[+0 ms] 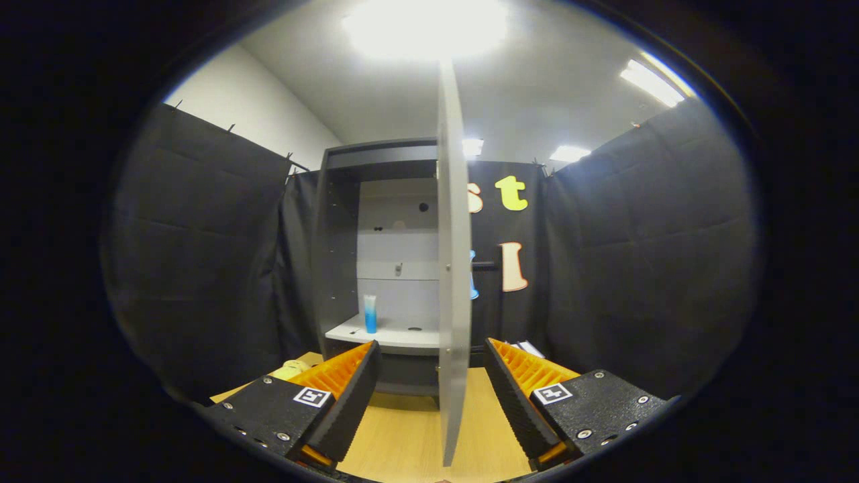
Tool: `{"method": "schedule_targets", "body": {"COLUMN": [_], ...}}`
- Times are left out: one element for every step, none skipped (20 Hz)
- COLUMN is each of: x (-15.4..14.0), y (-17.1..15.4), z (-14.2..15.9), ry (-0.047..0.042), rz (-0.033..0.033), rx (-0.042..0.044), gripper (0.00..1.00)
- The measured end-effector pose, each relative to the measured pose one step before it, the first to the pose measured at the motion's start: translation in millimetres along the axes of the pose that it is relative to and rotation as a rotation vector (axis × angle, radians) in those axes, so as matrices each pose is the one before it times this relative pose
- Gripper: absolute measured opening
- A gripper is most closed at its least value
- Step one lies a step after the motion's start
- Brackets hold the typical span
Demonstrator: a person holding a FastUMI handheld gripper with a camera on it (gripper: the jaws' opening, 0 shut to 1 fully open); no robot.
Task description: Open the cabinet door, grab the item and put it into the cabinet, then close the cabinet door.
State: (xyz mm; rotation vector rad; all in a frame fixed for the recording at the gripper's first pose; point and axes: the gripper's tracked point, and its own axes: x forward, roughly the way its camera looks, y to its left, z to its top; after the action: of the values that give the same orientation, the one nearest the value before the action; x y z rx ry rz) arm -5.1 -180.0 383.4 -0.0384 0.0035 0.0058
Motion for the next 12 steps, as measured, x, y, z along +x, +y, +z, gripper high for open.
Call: {"method": "schedule_targets", "body": {"x": [0.17, 2.18, 2.65, 4.5, 3.87, 4.34, 4.52, 7.02, 6.8, 6.75, 5.71, 8.25], "y": [-16.5, -13.33, -15.2, -13.87, -11.61, -11.72, -7.9, -7.78, -7.44, -4.7, -1.37, 1.06], "z": [4.05, 1.72, 1.7, 0.92, 2.43, 2.83, 2.2, -0.11, 2.53, 0.48, 0.82, -2.24], "ry": [-0.00789, -0.00299, 0.00154, -0.00029, -0.00134, -0.00635, -0.00378, -0.0052, -0.00682, -0.00514, -0.00005, 0.00455], "rz": [-0.03852, -0.03034, -0.03801, -0.03151, -0.02939, -0.03, -0.02217, -0.02618, -0.0248, -0.02196, -0.00898, -0.00264], "rx": [0.00004, 0.00259, 0.00928, 0.0106, 0.01008, 0.00674, -0.00369, -0.01127, -0.01127, -0.00581, 0.00098, 0.00236], "gripper": [0.93, 0.93, 0.93, 0.93, 0.93, 0.94, 0.93, 0.93, 0.93, 0.93, 0.93, 0.93]}}
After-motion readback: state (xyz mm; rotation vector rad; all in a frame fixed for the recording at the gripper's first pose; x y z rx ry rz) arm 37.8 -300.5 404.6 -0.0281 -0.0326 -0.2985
